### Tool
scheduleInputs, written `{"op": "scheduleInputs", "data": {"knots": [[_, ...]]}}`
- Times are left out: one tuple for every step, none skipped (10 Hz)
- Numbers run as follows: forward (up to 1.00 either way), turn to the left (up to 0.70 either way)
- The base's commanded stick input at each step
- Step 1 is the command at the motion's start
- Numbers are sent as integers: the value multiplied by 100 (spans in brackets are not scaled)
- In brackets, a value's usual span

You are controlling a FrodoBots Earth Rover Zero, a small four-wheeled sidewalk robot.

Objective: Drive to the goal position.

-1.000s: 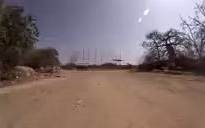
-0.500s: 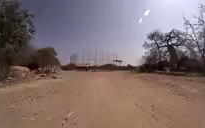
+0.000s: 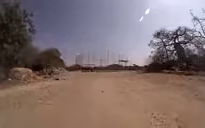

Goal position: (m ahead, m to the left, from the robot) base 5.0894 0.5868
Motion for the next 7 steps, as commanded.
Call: {"op": "scheduleInputs", "data": {"knots": [[100, 2], [100, 2], [100, 2], [100, 2], [100, 2], [100, 2], [100, 2]]}}
